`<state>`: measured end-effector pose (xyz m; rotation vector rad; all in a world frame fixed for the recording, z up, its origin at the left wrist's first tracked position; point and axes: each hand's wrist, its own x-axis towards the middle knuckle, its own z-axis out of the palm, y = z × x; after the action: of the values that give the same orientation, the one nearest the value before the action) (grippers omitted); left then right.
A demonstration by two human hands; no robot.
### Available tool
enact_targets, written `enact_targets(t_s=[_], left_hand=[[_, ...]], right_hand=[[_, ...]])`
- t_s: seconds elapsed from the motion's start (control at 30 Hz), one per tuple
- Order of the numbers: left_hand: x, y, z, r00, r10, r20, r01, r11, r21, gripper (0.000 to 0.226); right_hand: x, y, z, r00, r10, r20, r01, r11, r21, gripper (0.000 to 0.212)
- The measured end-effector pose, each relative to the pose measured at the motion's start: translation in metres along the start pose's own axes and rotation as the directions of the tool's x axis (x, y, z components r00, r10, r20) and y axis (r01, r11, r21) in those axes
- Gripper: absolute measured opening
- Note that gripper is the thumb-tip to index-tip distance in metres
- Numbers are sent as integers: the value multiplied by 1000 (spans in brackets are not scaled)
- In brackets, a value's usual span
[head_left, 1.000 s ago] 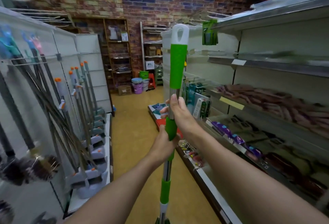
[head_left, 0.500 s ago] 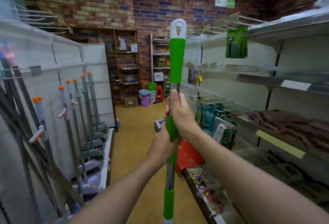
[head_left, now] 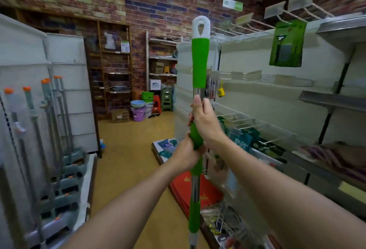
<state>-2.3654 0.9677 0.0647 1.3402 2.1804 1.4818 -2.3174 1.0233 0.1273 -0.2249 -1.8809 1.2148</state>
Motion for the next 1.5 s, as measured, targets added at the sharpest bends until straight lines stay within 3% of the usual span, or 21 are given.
enact_targets(t_s=[0.2,0.4,0.67,1.03,1.23,1.5], left_hand=[[118,-38,-57,986,96,136,-95,995,-12,14],[219,-95,-84,982,103,156,-94,994,-64,32],[369,-193,-116,993,48,107,-45,999,-27,36],[561,-304,-168,987,62,150,-53,996,-65,15],[670,-374,-192,969,97,227,-99,995,-5,12],[833,-443,-232,931,136,339,-125,991,-52,22]], right_hand=[[116,43,53,997,17,-71,-18,1000,-16,30],[207,101,94,993,29,-115,-27,999,17,28],[344,206,160,998,32,-57,-28,997,69,27],[518,302,236,997,69,17,-70,997,41,24],[606,375,291,991,69,-113,-70,998,-6,22],[750,436,352,949,61,-309,-96,990,-99,26]])
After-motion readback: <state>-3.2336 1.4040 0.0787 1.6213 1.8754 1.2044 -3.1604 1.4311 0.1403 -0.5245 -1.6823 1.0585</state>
